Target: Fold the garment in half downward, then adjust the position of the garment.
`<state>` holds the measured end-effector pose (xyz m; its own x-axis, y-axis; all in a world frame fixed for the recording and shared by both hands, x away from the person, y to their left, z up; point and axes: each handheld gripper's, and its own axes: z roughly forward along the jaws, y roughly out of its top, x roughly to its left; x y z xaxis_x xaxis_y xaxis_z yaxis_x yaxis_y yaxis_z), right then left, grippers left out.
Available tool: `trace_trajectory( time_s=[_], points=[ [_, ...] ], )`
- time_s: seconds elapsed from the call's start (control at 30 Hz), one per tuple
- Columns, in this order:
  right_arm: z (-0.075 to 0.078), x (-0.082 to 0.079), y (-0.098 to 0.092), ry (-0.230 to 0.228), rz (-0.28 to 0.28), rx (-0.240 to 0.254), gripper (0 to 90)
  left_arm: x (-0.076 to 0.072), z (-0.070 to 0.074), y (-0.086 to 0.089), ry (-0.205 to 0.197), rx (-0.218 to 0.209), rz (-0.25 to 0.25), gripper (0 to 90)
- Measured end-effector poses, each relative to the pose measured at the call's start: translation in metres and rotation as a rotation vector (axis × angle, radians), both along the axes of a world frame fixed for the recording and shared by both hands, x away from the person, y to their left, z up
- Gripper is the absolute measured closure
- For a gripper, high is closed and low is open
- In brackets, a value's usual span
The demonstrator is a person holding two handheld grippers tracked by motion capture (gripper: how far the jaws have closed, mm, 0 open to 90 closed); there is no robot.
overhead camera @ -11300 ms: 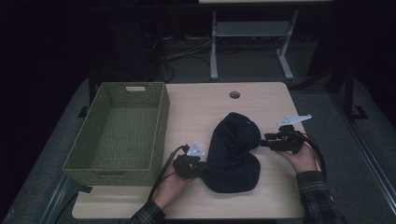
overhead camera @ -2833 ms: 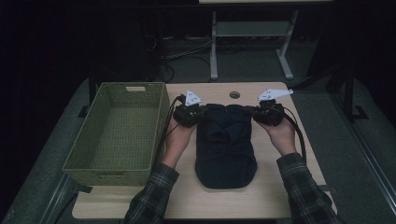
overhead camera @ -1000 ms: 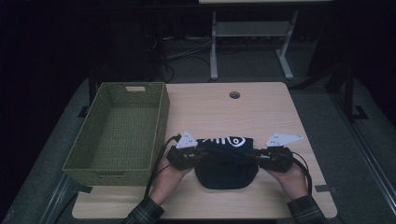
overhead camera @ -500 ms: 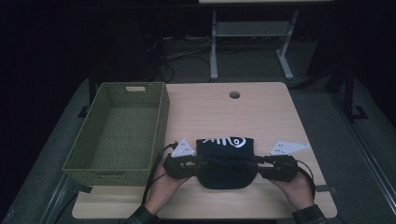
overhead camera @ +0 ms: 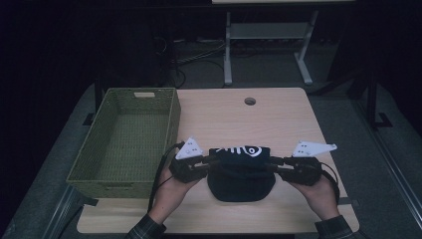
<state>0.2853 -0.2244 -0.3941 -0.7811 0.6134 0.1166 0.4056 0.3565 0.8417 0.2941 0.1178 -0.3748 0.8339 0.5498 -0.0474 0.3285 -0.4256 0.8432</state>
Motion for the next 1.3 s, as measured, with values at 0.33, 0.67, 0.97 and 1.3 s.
trace_trajectory(
  time_s=[0.33, 0.67, 0.97, 1.3],
  points=[
    [-0.01, 0.03, 0.009, 0.013, 0.002, -0.036, 90.0, 0.042, -0.006, -0.013, 0.026, 0.012, 0.056, 83.6],
    [-0.022, 0.027, 0.023, 0.054, 0.045, -0.069, 90.0, 0.067, -0.035, -0.026, 0.077, 0.079, 0.09, 83.6],
    [-0.04, 0.012, 0.027, 0.107, 0.062, -0.101, 90.0, 0.068, -0.054, -0.029, 0.114, 0.131, 0.081, 83.6],
    [-0.065, -0.01, 0.027, 0.153, 0.046, -0.142, 90.0, 0.067, -0.076, -0.035, 0.15, 0.179, 0.064, 86.3]
  ],
)
